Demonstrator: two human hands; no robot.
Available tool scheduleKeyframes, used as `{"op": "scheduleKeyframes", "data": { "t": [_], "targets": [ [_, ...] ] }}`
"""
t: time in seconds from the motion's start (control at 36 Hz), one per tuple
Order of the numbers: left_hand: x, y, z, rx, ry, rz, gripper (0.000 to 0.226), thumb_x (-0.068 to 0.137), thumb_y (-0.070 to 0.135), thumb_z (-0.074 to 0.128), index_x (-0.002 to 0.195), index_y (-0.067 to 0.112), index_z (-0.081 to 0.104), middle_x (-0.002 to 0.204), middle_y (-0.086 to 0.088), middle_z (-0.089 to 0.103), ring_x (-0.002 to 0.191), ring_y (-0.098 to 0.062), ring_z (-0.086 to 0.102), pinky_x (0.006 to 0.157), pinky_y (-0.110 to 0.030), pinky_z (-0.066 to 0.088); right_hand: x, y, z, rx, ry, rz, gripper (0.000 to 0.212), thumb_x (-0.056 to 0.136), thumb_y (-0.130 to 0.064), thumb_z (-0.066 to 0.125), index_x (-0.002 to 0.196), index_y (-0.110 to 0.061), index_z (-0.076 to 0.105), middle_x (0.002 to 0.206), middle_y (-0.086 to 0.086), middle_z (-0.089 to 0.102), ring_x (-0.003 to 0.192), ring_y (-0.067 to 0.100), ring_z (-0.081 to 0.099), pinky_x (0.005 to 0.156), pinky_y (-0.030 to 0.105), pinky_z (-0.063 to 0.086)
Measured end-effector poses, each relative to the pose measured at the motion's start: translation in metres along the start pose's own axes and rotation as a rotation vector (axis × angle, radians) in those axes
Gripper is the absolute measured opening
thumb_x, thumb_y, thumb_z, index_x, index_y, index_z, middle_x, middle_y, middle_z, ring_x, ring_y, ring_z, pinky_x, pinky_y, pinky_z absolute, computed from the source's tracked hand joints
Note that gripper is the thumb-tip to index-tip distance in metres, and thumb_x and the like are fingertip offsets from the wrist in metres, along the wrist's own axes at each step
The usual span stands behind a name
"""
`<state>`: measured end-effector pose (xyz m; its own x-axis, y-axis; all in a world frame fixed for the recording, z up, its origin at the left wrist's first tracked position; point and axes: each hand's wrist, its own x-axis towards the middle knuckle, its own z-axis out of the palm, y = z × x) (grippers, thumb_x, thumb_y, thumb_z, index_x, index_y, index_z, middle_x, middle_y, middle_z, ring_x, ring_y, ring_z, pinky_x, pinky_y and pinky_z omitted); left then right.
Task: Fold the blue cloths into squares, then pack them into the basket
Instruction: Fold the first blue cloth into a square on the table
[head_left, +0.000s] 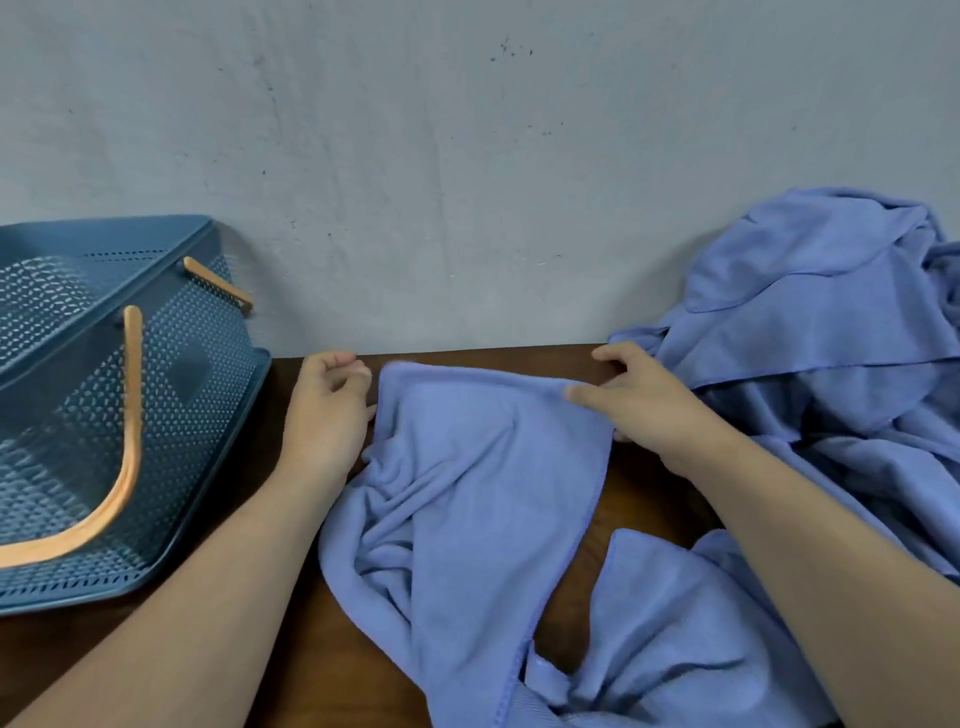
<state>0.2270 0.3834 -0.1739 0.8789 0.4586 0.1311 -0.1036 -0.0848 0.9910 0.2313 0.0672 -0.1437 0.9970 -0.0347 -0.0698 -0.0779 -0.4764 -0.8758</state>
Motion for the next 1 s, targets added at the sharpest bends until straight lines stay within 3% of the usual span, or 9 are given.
{"op": "scheduleKeyframes", "data": {
  "t": [0.14,0.19,0.25,0.31,0.42,0.5,0.58,0.83,1.0],
  "targets": [
    [-0.010,0.015,-0.008,0.594,-0.298,0.436,0.025,0.094,0.011,0.064,0.098,0.035,0.070,0.103,0.015,0.068,0.100,-0.005,0.061,0.088,-0.019,0.046,-0.002,-0.009,-0.013,-0.014,-0.252,0.027,0.064,0.083,0.004,0.073,0.131,-0.037,0.061,0.118,0.021,0.064,0.107,0.032,0.070,0.088,0.042,0.065],
    [-0.009,0.025,-0.011,0.715,-0.485,0.521,0.029,0.091,0.008,0.066,0.092,0.036,0.074,0.098,0.015,0.070,0.098,-0.006,0.060,0.088,-0.019,0.044,0.002,-0.006,-0.012,-0.146,-0.137,-0.092,0.059,0.080,0.004,0.072,0.120,-0.038,0.066,0.112,0.012,0.067,0.093,0.026,0.071,0.085,0.043,0.064],
    [-0.009,0.031,-0.012,0.741,-0.682,0.380,0.026,0.094,0.012,0.070,0.091,0.037,0.077,0.099,0.015,0.074,0.097,-0.004,0.066,0.092,-0.024,0.049,0.007,0.003,-0.008,-0.174,0.042,-0.205,0.054,0.083,0.004,0.072,0.117,-0.037,0.065,0.108,0.001,0.069,0.073,0.008,0.066,0.074,0.037,0.058],
    [-0.005,0.025,-0.011,0.807,-0.743,0.338,0.018,0.096,0.023,0.073,0.097,0.041,0.075,0.109,0.020,0.072,0.106,0.006,0.062,0.097,-0.018,0.043,0.014,0.015,-0.004,-0.163,0.180,-0.294,0.054,0.087,-0.002,0.072,0.125,-0.038,0.061,0.118,-0.006,0.068,0.084,0.004,0.067,0.079,0.032,0.054],
    [-0.002,0.010,-0.009,0.914,-0.706,0.357,0.046,0.094,0.064,0.053,0.135,0.044,0.061,0.146,0.026,0.054,0.140,-0.002,0.046,0.122,-0.032,0.031,0.010,0.021,-0.003,-0.394,0.149,-0.319,0.065,0.090,-0.020,0.077,0.147,-0.037,0.050,0.140,-0.006,0.046,0.126,0.013,0.048,0.106,0.031,0.044],
    [-0.005,0.001,-0.005,1.004,-0.659,0.367,0.051,0.107,0.056,0.046,0.155,0.040,0.045,0.163,0.022,0.037,0.155,-0.004,0.027,0.128,-0.041,0.021,-0.005,-0.005,-0.001,-0.505,0.043,-0.352,0.028,0.089,-0.019,0.074,0.114,-0.032,0.070,0.115,-0.010,0.066,0.107,0.016,0.062,0.091,0.032,0.053],
    [-0.005,-0.007,-0.004,1.014,-0.615,0.390,0.051,0.109,0.051,0.041,0.158,0.038,0.040,0.169,0.017,0.032,0.158,-0.006,0.022,0.129,-0.045,0.020,-0.024,-0.031,0.001,-0.557,-0.299,-0.248,0.006,0.088,-0.036,0.079,0.092,-0.033,0.078,0.088,-0.019,0.072,0.086,0.002,0.066,0.075,0.017,0.051],
    [-0.001,-0.008,-0.013,0.868,-0.375,0.445,0.034,0.109,0.042,0.046,0.136,0.027,0.061,0.134,0.006,0.064,0.127,-0.020,0.056,0.108,-0.048,0.046,-0.013,-0.017,0.001,-0.873,-0.392,-0.218,0.062,0.106,-0.041,0.056,0.163,-0.030,0.035,0.169,-0.008,0.029,0.151,0.018,0.036,0.122,0.032,0.030],
    [-0.020,-0.002,-0.019,0.777,-0.258,0.467,0.019,0.107,0.037,0.051,0.120,0.029,0.063,0.113,0.011,0.062,0.108,-0.015,0.056,0.096,-0.046,0.050,-0.012,0.001,0.008,-0.747,-0.228,-0.368,0.058,0.109,-0.027,0.054,0.163,-0.024,0.035,0.171,-0.002,0.029,0.155,0.019,0.030,0.122,0.030,0.026]
  ]
}}
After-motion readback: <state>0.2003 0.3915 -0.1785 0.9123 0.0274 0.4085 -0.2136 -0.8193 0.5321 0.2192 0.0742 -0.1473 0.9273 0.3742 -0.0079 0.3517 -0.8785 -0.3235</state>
